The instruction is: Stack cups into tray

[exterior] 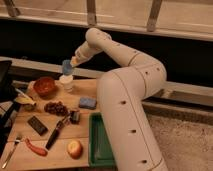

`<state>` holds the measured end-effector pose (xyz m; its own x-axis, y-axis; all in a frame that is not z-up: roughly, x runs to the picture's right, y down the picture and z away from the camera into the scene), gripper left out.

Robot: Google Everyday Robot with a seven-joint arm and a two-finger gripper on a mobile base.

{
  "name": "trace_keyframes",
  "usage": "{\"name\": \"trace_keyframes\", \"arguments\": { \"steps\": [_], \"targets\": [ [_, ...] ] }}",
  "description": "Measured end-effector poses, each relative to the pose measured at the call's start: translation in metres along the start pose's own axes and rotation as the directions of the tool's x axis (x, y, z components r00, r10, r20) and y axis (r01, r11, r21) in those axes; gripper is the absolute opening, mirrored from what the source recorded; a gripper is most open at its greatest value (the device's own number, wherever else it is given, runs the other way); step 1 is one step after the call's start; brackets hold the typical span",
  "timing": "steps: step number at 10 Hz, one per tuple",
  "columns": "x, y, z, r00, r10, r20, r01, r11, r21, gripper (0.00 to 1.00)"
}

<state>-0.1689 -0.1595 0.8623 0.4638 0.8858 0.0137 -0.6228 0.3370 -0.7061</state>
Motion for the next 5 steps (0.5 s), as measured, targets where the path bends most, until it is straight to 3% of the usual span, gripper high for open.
{"name": "trace_keyframes", "arguments": {
  "steps": [2,3,5],
  "targets": [
    [0.003,-0.002,-0.001,1.0,0.001,-0.006,-0.001,1.0,0.004,0.0],
    [0.011,-0.006,-0.002,1.0,0.002,-0.031,-0.001,0.999,0.038,0.0],
    [0.021,-0.009,-0.003,0.999,-0.001,-0.043,0.004,0.998,0.063,0.0]
  ]
}}
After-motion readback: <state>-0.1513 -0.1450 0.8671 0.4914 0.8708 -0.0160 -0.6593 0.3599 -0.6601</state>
